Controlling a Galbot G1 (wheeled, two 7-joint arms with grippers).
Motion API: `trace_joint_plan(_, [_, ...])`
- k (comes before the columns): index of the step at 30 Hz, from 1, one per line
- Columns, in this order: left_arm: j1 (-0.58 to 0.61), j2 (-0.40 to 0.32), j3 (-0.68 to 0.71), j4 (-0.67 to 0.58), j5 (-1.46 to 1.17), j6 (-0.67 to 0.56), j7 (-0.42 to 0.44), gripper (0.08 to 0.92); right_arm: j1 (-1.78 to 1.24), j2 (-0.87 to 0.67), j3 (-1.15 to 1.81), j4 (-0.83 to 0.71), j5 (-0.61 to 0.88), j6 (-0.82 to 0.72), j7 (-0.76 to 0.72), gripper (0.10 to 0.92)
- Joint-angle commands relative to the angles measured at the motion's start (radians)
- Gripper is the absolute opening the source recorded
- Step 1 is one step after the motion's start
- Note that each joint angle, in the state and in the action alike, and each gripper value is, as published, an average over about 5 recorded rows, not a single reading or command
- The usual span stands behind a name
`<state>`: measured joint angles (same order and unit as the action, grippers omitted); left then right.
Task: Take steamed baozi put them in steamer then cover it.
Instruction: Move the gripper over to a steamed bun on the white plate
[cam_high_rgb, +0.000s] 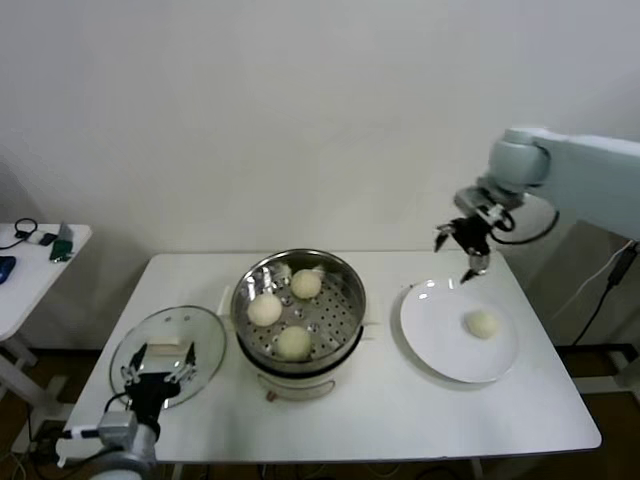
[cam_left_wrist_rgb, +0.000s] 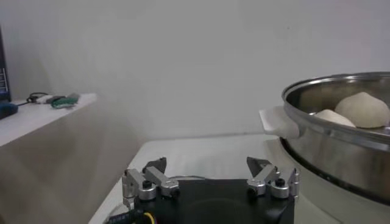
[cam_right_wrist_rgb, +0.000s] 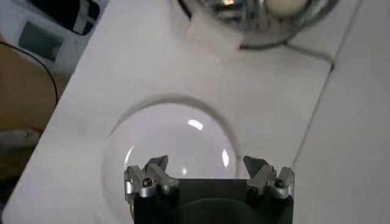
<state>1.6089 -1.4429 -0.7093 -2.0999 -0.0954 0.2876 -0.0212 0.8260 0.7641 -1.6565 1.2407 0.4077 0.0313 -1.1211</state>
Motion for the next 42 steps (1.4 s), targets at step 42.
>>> trace_joint_plan(42, [0.039,0.009,-0.002,0.034,0.021,-0.02,0.005,0.823,-0.65,0.078,0.468,-0.492,-0.325,0.004,0.118,0.823])
